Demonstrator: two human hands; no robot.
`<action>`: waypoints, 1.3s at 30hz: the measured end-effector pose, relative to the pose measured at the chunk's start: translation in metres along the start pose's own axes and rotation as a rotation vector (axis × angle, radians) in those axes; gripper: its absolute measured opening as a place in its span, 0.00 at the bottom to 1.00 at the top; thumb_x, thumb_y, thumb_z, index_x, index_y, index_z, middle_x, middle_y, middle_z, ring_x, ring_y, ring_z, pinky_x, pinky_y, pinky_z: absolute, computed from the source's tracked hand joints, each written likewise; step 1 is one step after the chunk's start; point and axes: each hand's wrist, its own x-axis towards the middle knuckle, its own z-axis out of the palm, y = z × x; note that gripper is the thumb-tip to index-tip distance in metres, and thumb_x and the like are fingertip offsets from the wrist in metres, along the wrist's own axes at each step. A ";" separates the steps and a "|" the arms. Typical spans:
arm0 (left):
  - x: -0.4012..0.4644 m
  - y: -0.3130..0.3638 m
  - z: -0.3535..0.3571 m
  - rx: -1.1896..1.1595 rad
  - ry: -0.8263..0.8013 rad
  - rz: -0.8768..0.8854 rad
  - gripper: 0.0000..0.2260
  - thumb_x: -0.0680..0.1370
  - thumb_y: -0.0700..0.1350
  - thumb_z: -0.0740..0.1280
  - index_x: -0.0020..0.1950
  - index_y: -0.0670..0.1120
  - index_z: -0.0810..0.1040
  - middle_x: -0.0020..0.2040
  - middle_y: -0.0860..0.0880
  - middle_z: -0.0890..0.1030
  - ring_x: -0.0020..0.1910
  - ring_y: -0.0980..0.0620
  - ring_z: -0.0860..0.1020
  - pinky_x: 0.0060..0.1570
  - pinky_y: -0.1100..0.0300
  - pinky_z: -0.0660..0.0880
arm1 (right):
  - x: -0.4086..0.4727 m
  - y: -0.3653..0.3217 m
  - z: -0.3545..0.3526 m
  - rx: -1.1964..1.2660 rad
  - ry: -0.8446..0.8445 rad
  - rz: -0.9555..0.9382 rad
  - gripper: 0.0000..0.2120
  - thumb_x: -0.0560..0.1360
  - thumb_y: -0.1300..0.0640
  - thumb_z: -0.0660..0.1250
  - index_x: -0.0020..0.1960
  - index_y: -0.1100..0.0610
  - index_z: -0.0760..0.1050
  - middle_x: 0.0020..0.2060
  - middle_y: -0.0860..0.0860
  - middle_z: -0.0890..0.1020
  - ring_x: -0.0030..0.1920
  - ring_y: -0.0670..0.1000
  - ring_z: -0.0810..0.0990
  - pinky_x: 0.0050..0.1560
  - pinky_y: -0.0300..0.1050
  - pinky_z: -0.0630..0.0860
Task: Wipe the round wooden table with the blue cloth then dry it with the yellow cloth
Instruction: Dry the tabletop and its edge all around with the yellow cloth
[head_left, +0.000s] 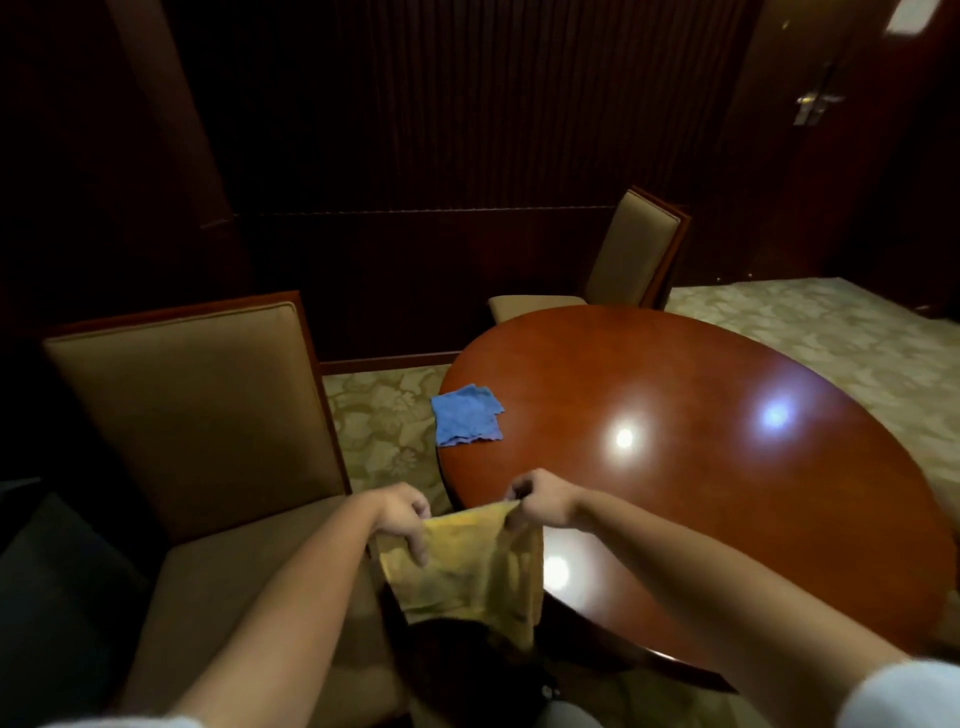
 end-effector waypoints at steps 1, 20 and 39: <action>0.003 0.002 -0.002 -0.122 0.004 0.001 0.13 0.67 0.37 0.77 0.38 0.49 0.74 0.39 0.51 0.77 0.37 0.55 0.75 0.31 0.66 0.72 | 0.000 0.003 -0.005 0.120 0.040 0.030 0.05 0.67 0.64 0.71 0.39 0.56 0.77 0.35 0.50 0.76 0.39 0.50 0.74 0.37 0.40 0.70; 0.115 0.032 -0.012 -0.872 0.002 -0.227 0.02 0.76 0.37 0.68 0.46 0.43 0.76 0.37 0.47 0.79 0.32 0.54 0.79 0.30 0.59 0.79 | 0.125 0.064 -0.070 0.061 0.043 0.423 0.11 0.75 0.55 0.65 0.57 0.56 0.75 0.52 0.58 0.80 0.46 0.56 0.79 0.47 0.49 0.78; 0.221 0.003 -0.027 -0.885 0.539 -0.247 0.17 0.68 0.34 0.75 0.52 0.45 0.74 0.53 0.41 0.80 0.47 0.46 0.78 0.46 0.56 0.76 | 0.208 0.068 -0.057 -0.065 0.367 0.258 0.21 0.76 0.59 0.58 0.69 0.50 0.67 0.61 0.56 0.75 0.60 0.59 0.74 0.56 0.44 0.69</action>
